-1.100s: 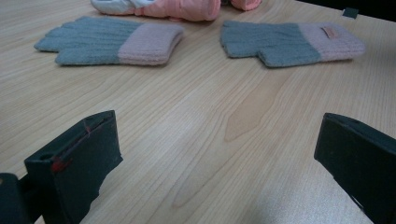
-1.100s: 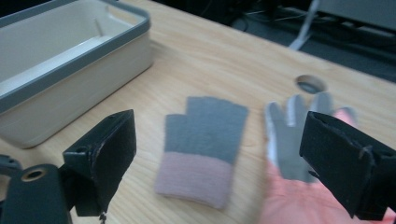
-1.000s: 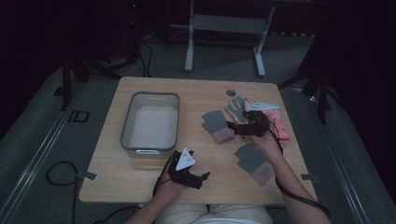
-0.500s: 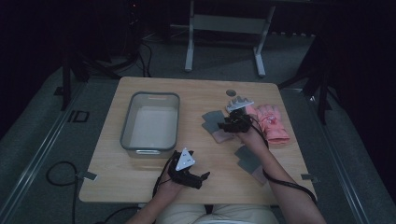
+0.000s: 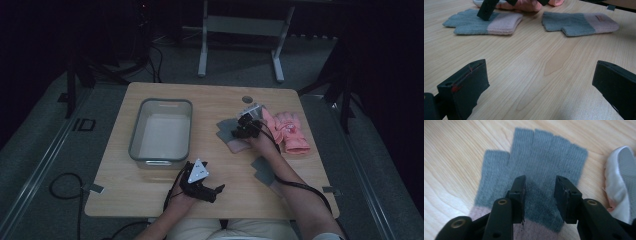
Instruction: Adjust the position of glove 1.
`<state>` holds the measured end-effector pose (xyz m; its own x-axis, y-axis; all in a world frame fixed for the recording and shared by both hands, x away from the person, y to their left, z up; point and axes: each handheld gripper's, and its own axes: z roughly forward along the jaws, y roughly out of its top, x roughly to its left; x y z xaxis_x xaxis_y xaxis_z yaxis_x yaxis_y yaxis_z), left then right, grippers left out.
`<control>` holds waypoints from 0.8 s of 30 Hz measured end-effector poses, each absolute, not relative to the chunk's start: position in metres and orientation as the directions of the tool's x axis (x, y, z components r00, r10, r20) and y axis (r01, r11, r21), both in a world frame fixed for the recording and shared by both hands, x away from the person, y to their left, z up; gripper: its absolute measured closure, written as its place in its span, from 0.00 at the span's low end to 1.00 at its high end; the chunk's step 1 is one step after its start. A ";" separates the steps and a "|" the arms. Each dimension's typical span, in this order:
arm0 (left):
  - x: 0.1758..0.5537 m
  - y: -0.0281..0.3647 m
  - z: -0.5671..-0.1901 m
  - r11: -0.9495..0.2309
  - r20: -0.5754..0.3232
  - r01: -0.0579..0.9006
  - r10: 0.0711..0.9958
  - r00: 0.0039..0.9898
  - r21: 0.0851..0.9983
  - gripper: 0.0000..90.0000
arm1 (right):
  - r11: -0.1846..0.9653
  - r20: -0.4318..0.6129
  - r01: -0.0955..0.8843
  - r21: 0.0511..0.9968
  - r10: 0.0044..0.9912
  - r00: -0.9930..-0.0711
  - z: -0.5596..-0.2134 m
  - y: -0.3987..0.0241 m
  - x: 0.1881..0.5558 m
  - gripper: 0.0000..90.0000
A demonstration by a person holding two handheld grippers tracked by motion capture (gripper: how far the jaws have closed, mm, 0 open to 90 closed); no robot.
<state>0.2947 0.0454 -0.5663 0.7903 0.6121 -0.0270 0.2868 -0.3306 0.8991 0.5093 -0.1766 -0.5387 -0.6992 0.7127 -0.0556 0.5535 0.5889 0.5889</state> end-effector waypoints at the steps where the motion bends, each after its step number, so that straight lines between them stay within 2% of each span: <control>1: 0.295 0.045 -0.566 -0.331 -0.027 0.287 0.613 0.790 0.899 0.00 | 0.592 -0.053 0.554 0.586 0.710 -0.703 -0.539 -0.177 0.511 0.67; 5: 0.293 0.044 -0.566 -0.341 -0.015 0.280 0.610 0.793 0.897 0.00 | 0.630 -0.071 0.546 0.552 0.688 -0.722 -0.537 -0.172 0.511 0.73; 12: 0.295 0.045 -0.566 -0.334 -0.031 0.292 0.609 0.792 0.896 0.00 | 0.573 -0.019 0.608 0.550 0.736 -0.676 -0.535 -0.168 0.511 0.93; 18: 0.295 0.045 -0.566 -0.330 -0.036 0.296 0.611 0.790 0.896 0.00 | 0.512 0.018 0.635 0.578 0.770 -0.637 -0.518 -0.166 0.495 0.94; 24: 0.295 0.045 -0.566 -0.337 -0.027 0.291 0.611 0.791 0.895 0.00 | 0.404 0.057 0.646 0.648 0.820 -0.570 -0.484 -0.168 0.450 0.94</control>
